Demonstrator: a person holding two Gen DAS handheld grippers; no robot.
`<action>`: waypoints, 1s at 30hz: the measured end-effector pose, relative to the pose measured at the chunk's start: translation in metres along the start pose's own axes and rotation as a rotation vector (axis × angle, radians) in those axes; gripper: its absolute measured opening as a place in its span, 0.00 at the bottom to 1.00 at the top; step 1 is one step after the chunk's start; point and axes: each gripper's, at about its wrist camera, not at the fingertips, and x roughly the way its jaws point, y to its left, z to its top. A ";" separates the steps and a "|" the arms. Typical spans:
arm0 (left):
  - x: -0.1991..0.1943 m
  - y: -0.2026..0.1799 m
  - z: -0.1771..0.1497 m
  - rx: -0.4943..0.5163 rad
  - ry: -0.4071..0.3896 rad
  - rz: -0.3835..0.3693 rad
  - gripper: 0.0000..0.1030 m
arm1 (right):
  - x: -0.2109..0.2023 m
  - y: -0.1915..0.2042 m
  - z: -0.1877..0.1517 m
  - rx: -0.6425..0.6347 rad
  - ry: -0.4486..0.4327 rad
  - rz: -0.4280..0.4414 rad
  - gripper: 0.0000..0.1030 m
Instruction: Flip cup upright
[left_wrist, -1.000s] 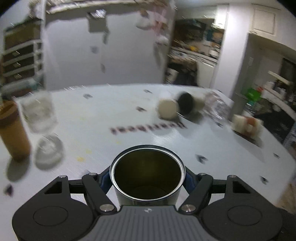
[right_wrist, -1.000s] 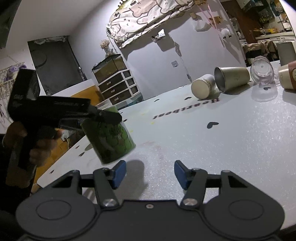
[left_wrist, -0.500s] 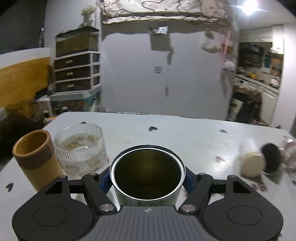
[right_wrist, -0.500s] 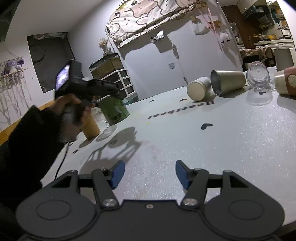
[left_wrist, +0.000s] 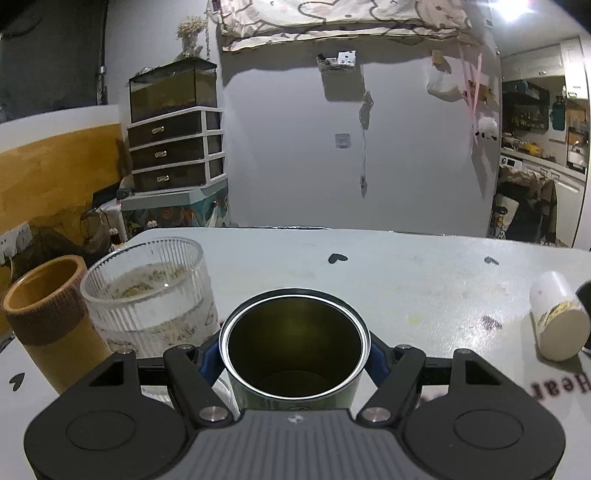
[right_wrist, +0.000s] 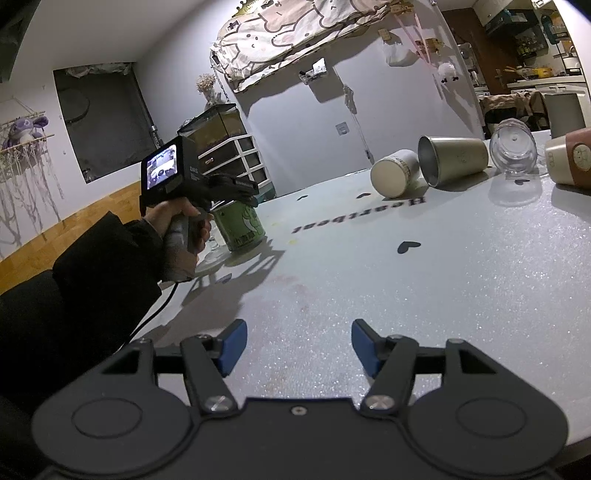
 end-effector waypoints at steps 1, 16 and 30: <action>0.001 0.000 -0.002 -0.006 0.005 -0.004 0.72 | 0.000 0.000 0.000 0.000 0.001 0.000 0.62; -0.028 0.011 -0.020 -0.052 0.004 -0.068 0.94 | 0.002 0.005 0.004 -0.025 -0.004 -0.002 0.65; -0.144 0.026 -0.053 -0.043 -0.113 -0.177 0.96 | 0.011 0.028 0.022 -0.139 -0.050 -0.012 0.68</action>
